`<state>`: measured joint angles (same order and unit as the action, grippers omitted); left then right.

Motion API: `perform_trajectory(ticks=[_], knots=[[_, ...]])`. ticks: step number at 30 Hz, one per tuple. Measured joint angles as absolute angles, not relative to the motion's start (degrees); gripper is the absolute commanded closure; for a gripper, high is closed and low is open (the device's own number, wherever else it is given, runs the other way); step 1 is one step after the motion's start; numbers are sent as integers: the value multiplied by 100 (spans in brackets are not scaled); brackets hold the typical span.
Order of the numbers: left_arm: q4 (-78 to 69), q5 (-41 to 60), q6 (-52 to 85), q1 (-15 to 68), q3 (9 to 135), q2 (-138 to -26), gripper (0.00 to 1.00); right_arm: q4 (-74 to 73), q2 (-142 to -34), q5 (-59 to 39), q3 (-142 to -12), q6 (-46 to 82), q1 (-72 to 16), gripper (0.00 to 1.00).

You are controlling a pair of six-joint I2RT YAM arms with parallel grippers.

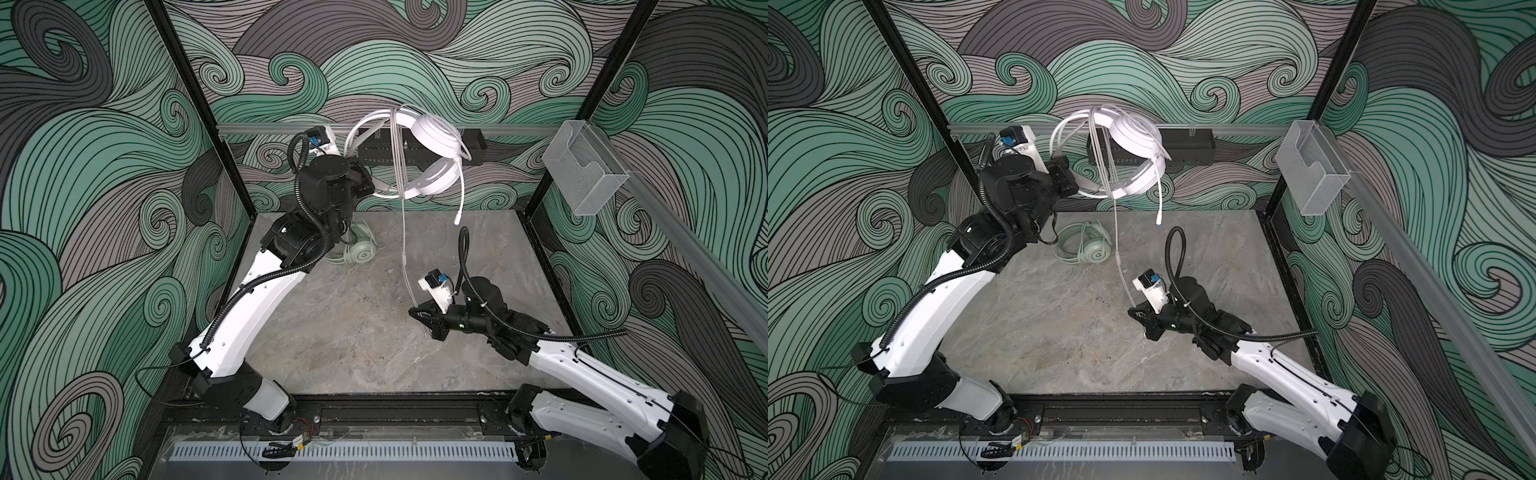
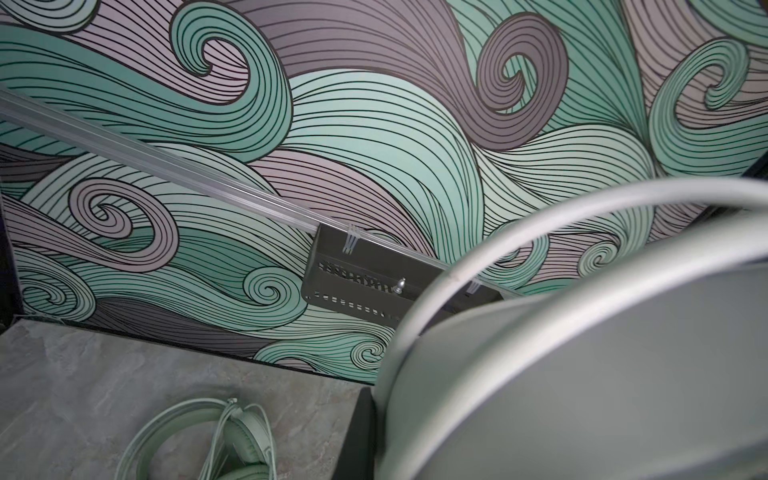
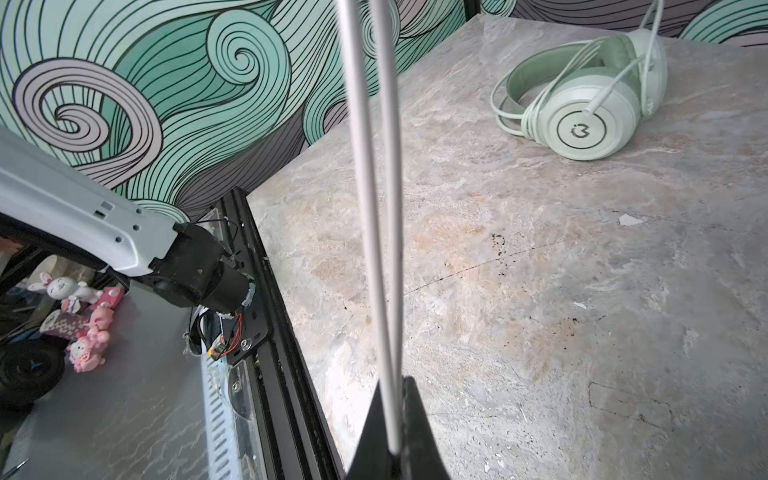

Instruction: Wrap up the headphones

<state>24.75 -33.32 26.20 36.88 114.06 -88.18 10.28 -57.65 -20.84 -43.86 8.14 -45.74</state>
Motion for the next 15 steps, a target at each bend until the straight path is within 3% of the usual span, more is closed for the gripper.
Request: perform_trajectory(ticks=[15], knots=[[2143, -4265, 947, 3236, 10742, -9992, 100, 1883, -5749, -1712, -4890, 248, -4956, 100]])
